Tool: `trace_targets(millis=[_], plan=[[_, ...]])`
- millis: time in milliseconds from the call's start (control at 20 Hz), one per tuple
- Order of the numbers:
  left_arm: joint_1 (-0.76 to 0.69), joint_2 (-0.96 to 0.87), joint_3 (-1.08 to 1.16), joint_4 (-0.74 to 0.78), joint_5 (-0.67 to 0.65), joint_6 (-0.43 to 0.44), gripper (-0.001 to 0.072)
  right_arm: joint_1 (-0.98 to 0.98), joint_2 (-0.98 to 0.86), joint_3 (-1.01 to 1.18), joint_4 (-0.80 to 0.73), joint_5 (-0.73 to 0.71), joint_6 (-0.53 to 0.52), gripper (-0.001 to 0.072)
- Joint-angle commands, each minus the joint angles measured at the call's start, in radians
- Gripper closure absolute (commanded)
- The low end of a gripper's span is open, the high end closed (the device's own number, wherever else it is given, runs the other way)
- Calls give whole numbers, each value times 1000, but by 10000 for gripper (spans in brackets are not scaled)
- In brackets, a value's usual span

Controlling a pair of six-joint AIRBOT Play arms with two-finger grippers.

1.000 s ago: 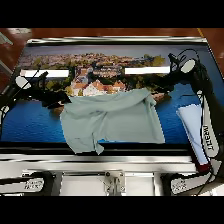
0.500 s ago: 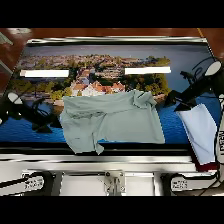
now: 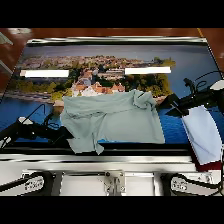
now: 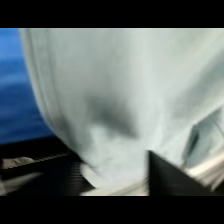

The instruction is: Fold the shirts.

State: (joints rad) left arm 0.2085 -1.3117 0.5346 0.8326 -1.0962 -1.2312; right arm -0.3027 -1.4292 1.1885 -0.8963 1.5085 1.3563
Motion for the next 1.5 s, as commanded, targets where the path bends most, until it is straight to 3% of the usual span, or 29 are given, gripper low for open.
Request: trace_targets(millis=[0,150,200,450,650,1300,1350,1400,1450], plan=[[-30,-19,-15,-147,48,56,666,-3,7,-12,-36,17,5,23],[-19,-14,-1,-183,2,95,669,-43,8,-36,-290,132,21,25],[-11,-10,3,-183,-15,100,669,-67,15,-78,-312,140,46,110],[-3,25,7,-190,-102,124,668,-127,39,-339,-260,-45,30,109],[-3,55,7,-233,-144,158,668,-126,39,-411,-256,-184,105,109],[-1,55,47,-264,-135,202,668,70,-19,-431,-217,-297,173,112],[-1,55,56,-264,-134,203,668,77,-18,-431,-206,-297,164,262],[-1,55,66,-264,-130,202,669,77,-17,-431,-177,-292,144,545],[-1,55,80,-264,-128,202,669,75,-10,-429,-143,-280,125,644]])
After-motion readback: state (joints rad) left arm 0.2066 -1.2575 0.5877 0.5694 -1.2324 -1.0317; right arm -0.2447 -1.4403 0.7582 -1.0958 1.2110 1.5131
